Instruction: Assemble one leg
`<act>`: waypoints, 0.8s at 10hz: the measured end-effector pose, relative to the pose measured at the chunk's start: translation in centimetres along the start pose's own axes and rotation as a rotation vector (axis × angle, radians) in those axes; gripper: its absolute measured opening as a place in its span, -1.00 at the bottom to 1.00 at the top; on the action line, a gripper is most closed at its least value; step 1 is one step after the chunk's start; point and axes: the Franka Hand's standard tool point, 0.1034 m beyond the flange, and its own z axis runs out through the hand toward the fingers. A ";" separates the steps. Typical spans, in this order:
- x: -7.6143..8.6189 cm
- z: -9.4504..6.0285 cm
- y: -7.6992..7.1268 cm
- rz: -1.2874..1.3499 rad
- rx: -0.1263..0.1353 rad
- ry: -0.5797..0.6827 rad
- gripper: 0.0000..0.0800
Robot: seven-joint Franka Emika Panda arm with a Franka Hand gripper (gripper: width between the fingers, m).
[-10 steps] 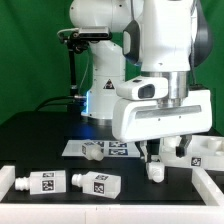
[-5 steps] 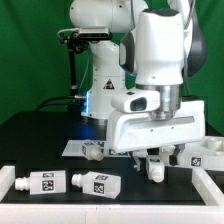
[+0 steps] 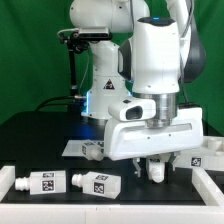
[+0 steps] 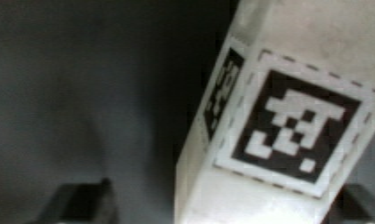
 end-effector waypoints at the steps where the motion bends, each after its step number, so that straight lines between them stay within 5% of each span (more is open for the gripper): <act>1: 0.0 0.0 0.0 0.000 0.000 0.000 -0.02; 2: 0.0 0.0 0.0 0.000 0.000 0.000 -0.27; 4: -0.2 -0.3 1.3 -0.076 -0.003 -0.001 -0.27; 6: -1.7 -2.6 4.1 -0.093 0.004 -0.021 -0.27; 8: -4.4 -4.7 3.4 -0.077 0.002 -0.026 -0.27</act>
Offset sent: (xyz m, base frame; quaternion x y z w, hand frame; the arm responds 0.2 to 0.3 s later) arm 0.0068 -0.0288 0.0071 0.0011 0.0183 -0.0865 0.9961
